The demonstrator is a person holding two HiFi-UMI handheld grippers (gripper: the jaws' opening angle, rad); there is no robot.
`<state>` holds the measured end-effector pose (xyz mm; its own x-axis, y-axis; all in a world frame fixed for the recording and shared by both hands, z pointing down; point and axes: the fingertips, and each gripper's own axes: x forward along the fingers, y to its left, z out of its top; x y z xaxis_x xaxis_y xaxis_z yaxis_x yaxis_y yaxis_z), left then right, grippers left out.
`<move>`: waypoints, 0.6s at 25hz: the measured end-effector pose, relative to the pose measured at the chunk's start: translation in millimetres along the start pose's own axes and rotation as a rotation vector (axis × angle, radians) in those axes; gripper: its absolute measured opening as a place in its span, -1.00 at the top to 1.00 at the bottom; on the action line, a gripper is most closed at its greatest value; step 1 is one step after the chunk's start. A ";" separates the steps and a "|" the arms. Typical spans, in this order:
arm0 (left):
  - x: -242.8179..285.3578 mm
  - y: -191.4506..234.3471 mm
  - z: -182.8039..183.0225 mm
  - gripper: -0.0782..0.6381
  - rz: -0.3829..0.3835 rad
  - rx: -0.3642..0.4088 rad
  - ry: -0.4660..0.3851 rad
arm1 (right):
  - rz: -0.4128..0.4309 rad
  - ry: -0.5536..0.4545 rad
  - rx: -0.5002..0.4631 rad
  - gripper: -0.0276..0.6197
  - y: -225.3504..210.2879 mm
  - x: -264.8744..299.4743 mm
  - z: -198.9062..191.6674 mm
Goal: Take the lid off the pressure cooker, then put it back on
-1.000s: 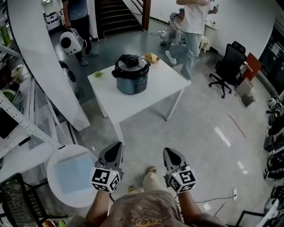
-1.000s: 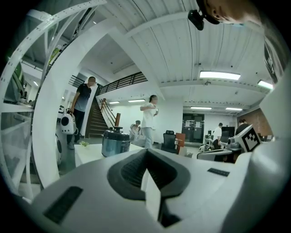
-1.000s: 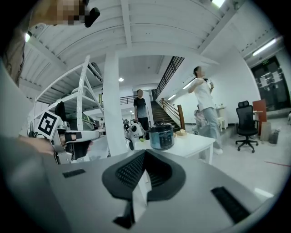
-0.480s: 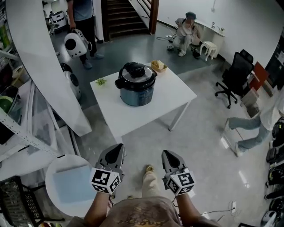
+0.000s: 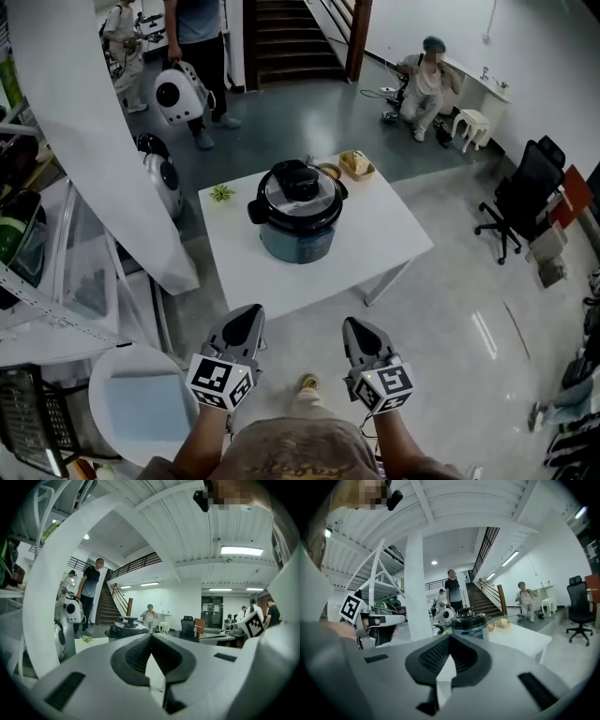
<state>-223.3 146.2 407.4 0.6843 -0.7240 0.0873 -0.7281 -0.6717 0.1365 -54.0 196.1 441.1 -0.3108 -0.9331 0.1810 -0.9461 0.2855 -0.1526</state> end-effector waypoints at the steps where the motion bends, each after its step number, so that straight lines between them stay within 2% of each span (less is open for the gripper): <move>1: 9.3 2.3 2.2 0.77 0.012 -0.003 -0.002 | 0.011 0.001 -0.002 0.93 -8.2 7.0 3.7; 10: 80.7 6.0 17.0 0.77 0.080 0.013 -0.033 | 0.098 0.015 -0.031 0.93 -72.5 53.7 23.5; 15: 101.8 17.5 20.0 0.77 0.094 0.040 -0.020 | 0.135 0.014 -0.049 0.93 -84.7 74.3 32.9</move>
<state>-167.2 57.6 398.9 0.6121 -0.7869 0.0782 -0.7905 -0.6060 0.0894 6.0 95.5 435.5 -0.4360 -0.8826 0.1756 -0.8990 0.4185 -0.1290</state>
